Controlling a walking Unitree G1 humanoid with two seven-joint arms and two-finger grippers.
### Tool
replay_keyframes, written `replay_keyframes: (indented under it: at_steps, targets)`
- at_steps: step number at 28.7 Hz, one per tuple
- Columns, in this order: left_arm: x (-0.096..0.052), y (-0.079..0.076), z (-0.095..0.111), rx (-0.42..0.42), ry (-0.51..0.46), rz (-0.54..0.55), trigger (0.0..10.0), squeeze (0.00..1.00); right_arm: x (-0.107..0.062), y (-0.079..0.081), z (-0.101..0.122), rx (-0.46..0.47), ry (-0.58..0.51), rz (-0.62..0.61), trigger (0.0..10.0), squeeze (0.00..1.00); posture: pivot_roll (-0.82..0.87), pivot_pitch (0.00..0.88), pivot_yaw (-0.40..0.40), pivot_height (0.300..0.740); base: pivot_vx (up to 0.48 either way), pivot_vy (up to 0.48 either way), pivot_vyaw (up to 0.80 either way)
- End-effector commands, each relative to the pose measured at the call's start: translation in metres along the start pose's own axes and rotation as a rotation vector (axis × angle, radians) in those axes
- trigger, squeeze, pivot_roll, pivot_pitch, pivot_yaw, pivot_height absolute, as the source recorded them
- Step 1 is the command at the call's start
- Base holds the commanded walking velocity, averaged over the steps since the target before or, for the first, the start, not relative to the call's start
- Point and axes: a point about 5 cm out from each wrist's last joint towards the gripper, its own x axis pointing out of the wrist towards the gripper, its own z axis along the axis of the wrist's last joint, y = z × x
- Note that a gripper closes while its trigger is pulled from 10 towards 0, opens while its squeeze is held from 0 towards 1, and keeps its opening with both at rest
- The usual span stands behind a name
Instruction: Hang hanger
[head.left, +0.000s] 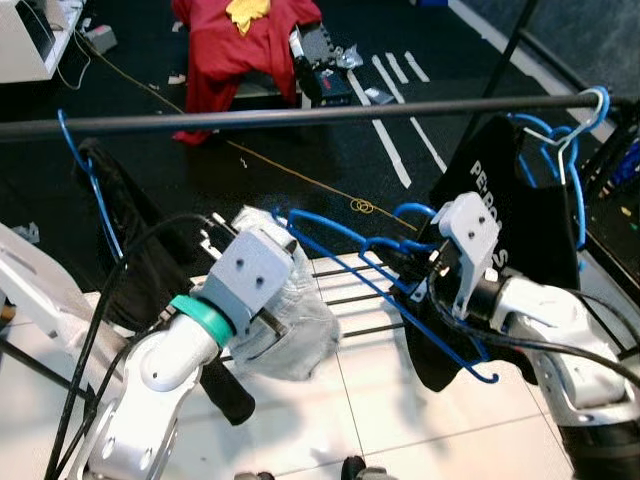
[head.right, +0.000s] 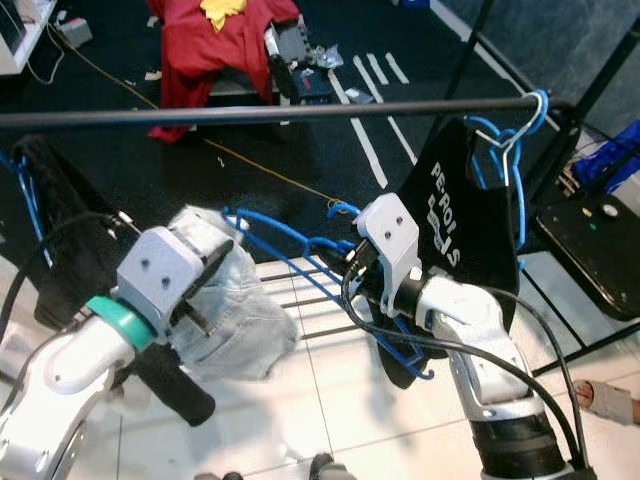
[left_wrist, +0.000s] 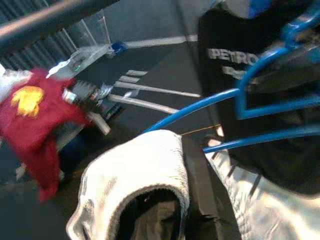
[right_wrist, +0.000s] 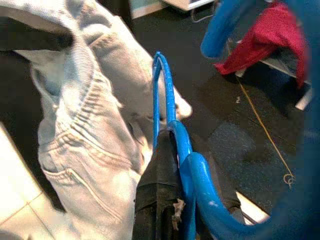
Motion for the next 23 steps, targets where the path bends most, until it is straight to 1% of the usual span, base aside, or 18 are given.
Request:
replay_keyframes:
  at_steps: [1, 2, 3, 5, 6, 8, 9, 10, 11, 13, 15, 16, 20, 21, 23]
  targets:
    - [-0.004, -0.008, -0.002, 0.106, -0.027, -0.095, 10.0, 0.0, -0.007, 0.009, 0.003, -0.004, 0.016, 0.085, 10.0, 0.0, -0.06, 0.159, 0.031, 0.74, 0.0, 0.0, 0.0]
    - [-0.005, -0.009, -0.004, 0.141, -0.026, -0.118, 10.0, 0.0, -0.009, 0.01, 0.004, -0.011, 0.022, 0.102, 10.0, 0.0, -0.06, 0.159, 0.031, 0.74, 0.0, 0.0, 0.0]
    - [-0.005, -0.009, -0.004, 0.141, -0.026, -0.118, 10.0, 0.0, -0.009, 0.01, 0.004, -0.011, 0.022, 0.102, 10.0, 0.0, -0.06, 0.159, 0.031, 0.74, 0.0, 0.0, 0.0]
    - [-0.008, -0.012, -0.008, 0.235, -0.036, -0.173, 10.0, 0.0, -0.015, 0.009, 0.007, -0.025, 0.039, 0.137, 10.0, 0.0, -0.06, 0.159, 0.03, 0.74, 0.0, 0.0, 0.0]
    - [-0.008, -0.012, -0.008, 0.235, -0.036, -0.173, 10.0, 0.0, -0.015, 0.009, 0.007, -0.025, 0.039, 0.137, 10.0, 0.0, -0.06, 0.159, 0.03, 0.74, 0.0, 0.0, 0.0]
    - [-0.014, -0.019, -0.015, 0.341, -0.044, -0.257, 10.0, 0.0, -0.023, 0.011, 0.01, -0.021, 0.051, 0.178, 10.0, 0.0, -0.07, 0.164, 0.025, 0.74, 0.0, 0.0, 0.0]
    - [-0.016, -0.023, -0.018, 0.376, -0.043, -0.29, 10.0, 0.0, -0.027, 0.014, 0.012, -0.022, 0.056, 0.204, 10.0, 0.0, -0.07, 0.164, 0.025, 0.74, 0.0, 0.0, 0.0]
    - [-0.016, -0.023, -0.018, 0.376, -0.043, -0.29, 10.0, 0.0, -0.027, 0.014, 0.012, -0.022, 0.056, 0.204, 10.0, 0.0, -0.07, 0.164, 0.025, 0.74, 0.0, 0.0, 0.0]
    - [-0.018, -0.025, -0.021, 0.395, -0.047, -0.316, 10.0, 0.0, -0.031, 0.016, 0.014, -0.026, 0.057, 0.224, 10.0, 0.0, -0.07, 0.166, 0.026, 0.74, 0.0, 0.0, 0.0]
    - [-0.018, -0.025, -0.021, 0.395, -0.047, -0.316, 10.0, 0.0, -0.031, 0.016, 0.014, -0.026, 0.057, 0.224, 10.0, 0.0, -0.07, 0.166, 0.026, 0.74, 0.0, 0.0, 0.0]
    - [-0.018, -0.028, -0.022, 0.405, -0.051, -0.326, 10.0, 0.0, -0.033, 0.014, 0.017, -0.026, 0.049, 0.213, 10.0, 0.0, -0.08, 0.167, 0.03, 0.74, 0.0, 0.0, 0.0]
    - [-0.016, -0.029, -0.023, 0.412, -0.064, -0.329, 10.0, 0.0, -0.034, 0.011, 0.021, -0.012, 0.034, 0.192, 10.0, 0.0, -0.08, 0.168, 0.031, 0.74, 0.0, 0.0, 0.0]
    - [-0.016, -0.029, -0.023, 0.412, -0.064, -0.329, 10.0, 0.0, -0.034, 0.011, 0.021, -0.012, 0.034, 0.192, 10.0, 0.0, -0.08, 0.168, 0.031, 0.74, 0.0, 0.0, 0.0]
    - [-0.016, -0.032, -0.023, 0.435, -0.084, -0.341, 10.0, 0.0, -0.037, 0.01, 0.026, 0.011, 0.004, 0.182, 10.0, 0.0, -0.08, 0.167, 0.034, 0.74, 0.0, 0.0, 0.0]
    - [-0.016, -0.032, -0.023, 0.435, -0.084, -0.341, 10.0, 0.0, -0.037, 0.01, 0.026, 0.011, 0.004, 0.182, 10.0, 0.0, -0.08, 0.167, 0.034, 0.74, 0.0, 0.0, 0.0]
